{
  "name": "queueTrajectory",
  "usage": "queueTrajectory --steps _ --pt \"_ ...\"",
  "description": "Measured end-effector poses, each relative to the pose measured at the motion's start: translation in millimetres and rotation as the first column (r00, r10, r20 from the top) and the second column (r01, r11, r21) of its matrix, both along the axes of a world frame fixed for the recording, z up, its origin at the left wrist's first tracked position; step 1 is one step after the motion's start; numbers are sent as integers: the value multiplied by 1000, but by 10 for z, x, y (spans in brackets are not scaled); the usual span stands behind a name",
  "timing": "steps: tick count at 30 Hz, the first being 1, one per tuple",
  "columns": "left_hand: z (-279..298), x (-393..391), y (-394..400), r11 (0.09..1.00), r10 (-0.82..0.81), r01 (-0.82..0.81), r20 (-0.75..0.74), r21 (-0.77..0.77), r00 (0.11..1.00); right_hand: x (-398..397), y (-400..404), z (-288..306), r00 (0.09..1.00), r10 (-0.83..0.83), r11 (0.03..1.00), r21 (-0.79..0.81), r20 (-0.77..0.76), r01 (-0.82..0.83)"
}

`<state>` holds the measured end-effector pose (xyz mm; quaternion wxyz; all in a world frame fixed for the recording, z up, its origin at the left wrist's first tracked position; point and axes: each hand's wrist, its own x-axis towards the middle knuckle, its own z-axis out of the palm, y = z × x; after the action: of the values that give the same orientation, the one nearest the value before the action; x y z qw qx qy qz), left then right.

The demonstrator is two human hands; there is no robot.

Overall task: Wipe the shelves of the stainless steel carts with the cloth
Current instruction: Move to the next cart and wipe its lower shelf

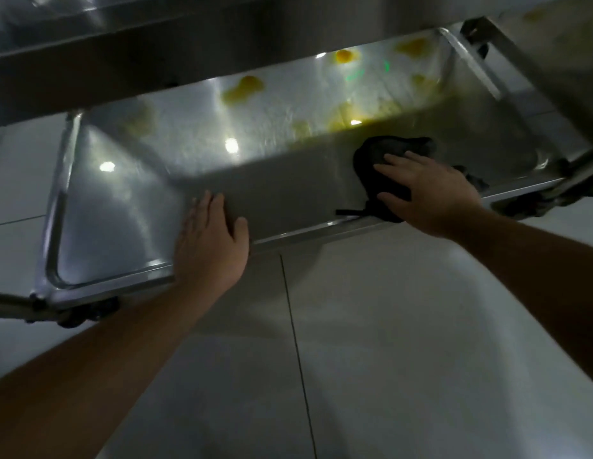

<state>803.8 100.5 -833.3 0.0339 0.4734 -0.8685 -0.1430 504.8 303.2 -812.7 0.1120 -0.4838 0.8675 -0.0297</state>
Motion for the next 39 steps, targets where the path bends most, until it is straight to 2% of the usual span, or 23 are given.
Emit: queueTrajectory --steps 4,7,9,12,15,18,21,22,24,26,30,35,39 --pt "-23 0 48 998 -3 4 13 -70 1000 -720 505 40 975 -221 975 31 -14 221" --pt "-31 -16 68 997 -6 7 13 -82 1000 -1033 704 13 904 -424 904 30 -59 426" --pt "-50 -24 74 996 -14 16 23 -93 1000 -1052 616 -16 855 -513 857 20 -75 515" --pt "-72 -17 70 992 -17 20 28 -121 999 -868 262 -19 809 -587 809 38 -1 587" --pt "-87 -14 66 990 -16 20 30 -140 999 -344 -266 -44 890 -453 891 -3 49 453" --pt "-85 -9 78 990 -11 14 22 -144 1000 457 -916 -108 990 -133 988 -72 52 137" --pt "-72 -14 88 989 -5 6 10 -145 1000 1023 -1423 -144 968 243 967 -88 66 -237" --pt "-66 -14 87 990 -2 4 13 -138 1000 1085 -1509 -144 946 316 947 -87 65 -310" --pt "-62 -15 76 992 0 2 18 -123 1000 1037 -1556 -160 935 351 933 -95 42 -346" --pt "-69 -5 59 992 5 -1 27 -126 1000 820 -1480 -165 959 284 952 -126 16 -280" --pt "-110 10 33 990 -1 8 49 -142 999 -115 -1015 -104 1000 4 993 -114 7 -3" --pt "-119 14 44 988 -15 24 59 -150 998 -1246 -41 -49 918 -396 915 -98 -34 391" --pt "-96 -10 60 989 1 8 59 -148 998 -1368 107 15 890 -456 890 -7 -13 456"
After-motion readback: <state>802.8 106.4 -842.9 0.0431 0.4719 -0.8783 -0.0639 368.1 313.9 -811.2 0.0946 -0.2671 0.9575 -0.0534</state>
